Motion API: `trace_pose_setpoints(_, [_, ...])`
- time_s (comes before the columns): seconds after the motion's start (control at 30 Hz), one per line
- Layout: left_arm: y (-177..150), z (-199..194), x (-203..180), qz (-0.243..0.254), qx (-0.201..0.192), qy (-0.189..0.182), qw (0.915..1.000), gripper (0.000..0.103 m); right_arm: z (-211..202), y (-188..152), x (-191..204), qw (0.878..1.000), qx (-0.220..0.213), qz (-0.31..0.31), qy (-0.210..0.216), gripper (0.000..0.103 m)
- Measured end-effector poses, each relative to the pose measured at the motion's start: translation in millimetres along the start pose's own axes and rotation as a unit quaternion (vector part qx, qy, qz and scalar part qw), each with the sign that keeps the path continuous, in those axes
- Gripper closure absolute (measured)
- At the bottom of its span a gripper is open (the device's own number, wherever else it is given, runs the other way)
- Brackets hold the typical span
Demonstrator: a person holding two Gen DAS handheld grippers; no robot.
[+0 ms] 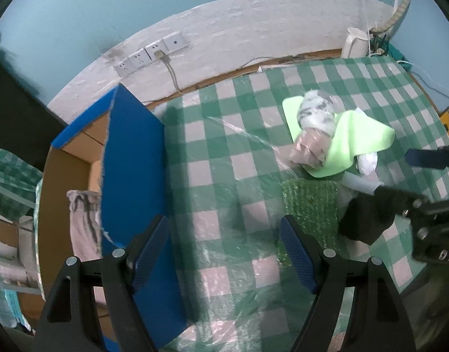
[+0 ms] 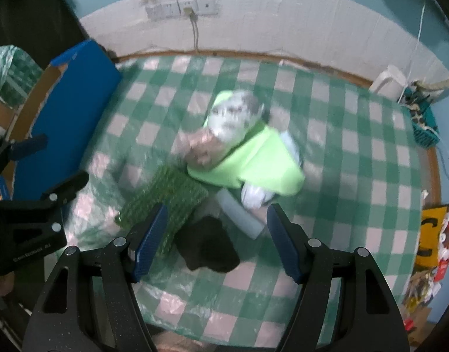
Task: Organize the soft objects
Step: 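Move both tools back over the remaining items on the tablecloth, then grasp the green mesh scrubber with the left tool while the right tool grasps the black sponge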
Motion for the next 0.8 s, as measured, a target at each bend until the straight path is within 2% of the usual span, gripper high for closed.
trace_pose_setpoints(0.37, [-16.1, 27.7, -19.7, 0.022, 0.040, -0.011, 0.9989, 0.024, 39.6, -32.7, 6.9, 0.998, 0.060, -0.029, 0.000, 0.032])
trace_pose_setpoints(0.6, [-20.6, 34.4, -23.4, 0.029, 0.051, -0.011, 0.9982, 0.024, 51.1, -38.9, 12.3, 0.996, 0.070, -0.048, 0.007, 0.032])
trace_pose_setpoints(0.67, [-20.6, 35.1, -23.7, 0.030, 0.052, -0.009, 0.9981, 0.024, 53.2, -40.7, 13.6, 0.996, 0.074, -0.050, 0.015, 0.040])
trace_pose_setpoints(0.73, [-20.3, 36.4, -23.7, 0.029, 0.054, -0.009, 0.9981, 0.024, 54.5, -43.4, 16.1, 0.995, 0.080, -0.053, 0.031, 0.053])
trace_pose_setpoints(0.8, [-19.4, 37.6, -24.0, 0.028, 0.055, -0.009, 0.9980, 0.024, 54.2, -44.5, 17.4, 0.995, 0.080, -0.056, 0.034, 0.057])
Point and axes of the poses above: each gripper's, at about its wrist camera, not at the fingertips, and z roughly the way its jaws point, x to its left, y to its top, the point moved 4 cm from there along z, roughly the way its jaws point, and after that the axes turned 8 degrees about -x, right-handed, at the moved point
